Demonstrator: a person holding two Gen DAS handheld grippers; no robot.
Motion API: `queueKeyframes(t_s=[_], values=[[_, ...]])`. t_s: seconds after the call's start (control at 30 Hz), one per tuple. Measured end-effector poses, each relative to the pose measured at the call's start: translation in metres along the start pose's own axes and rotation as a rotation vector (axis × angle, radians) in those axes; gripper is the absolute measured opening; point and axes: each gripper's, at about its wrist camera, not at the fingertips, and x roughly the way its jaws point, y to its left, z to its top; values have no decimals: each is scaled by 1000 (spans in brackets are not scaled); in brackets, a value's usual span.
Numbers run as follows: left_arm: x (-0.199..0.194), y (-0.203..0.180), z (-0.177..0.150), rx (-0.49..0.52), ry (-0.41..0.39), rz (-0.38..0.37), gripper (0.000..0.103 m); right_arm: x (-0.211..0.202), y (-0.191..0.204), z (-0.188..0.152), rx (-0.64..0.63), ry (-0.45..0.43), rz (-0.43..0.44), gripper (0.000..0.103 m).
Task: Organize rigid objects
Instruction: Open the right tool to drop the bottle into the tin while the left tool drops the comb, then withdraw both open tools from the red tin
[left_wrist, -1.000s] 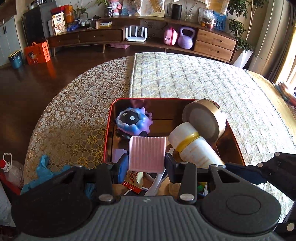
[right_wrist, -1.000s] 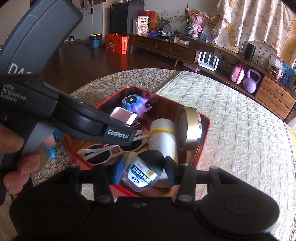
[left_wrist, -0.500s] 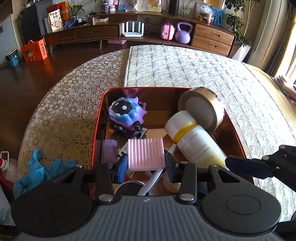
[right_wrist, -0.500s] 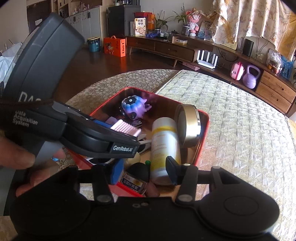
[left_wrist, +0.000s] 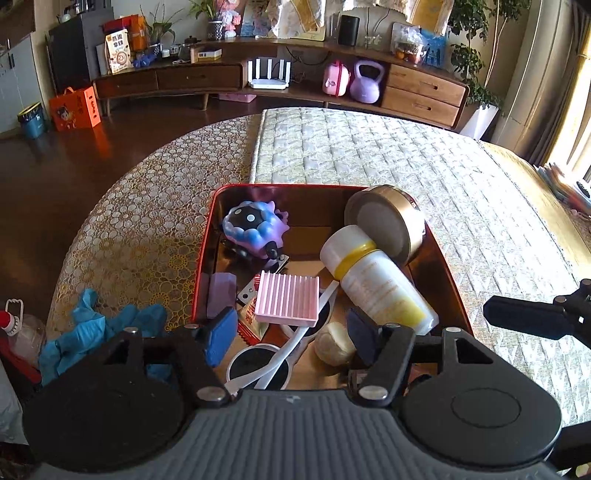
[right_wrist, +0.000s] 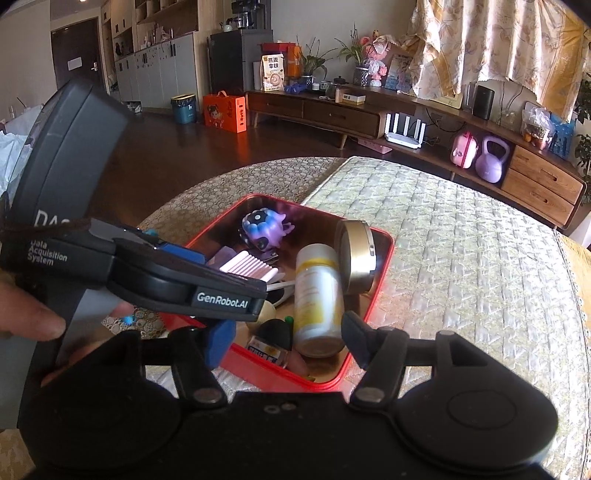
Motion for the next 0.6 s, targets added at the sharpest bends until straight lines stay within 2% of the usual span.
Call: queueKeyframes(t_s=[0.07,0.2,0.3,0.6], values=[[-7,-1,-1,5,-16,8,66,-7,-2,-1,12,-7,10,65],[-22,-3,-3,13,-44,17,69,-25,-9,-5,58,-28,43,76],[-32,-4,-5,21,-68,24,69,-38,-15,-10,84,-46,55,77],[-62,-6,-17,22,-130,16,74,-69,-27,-24,144,-145,3,89]])
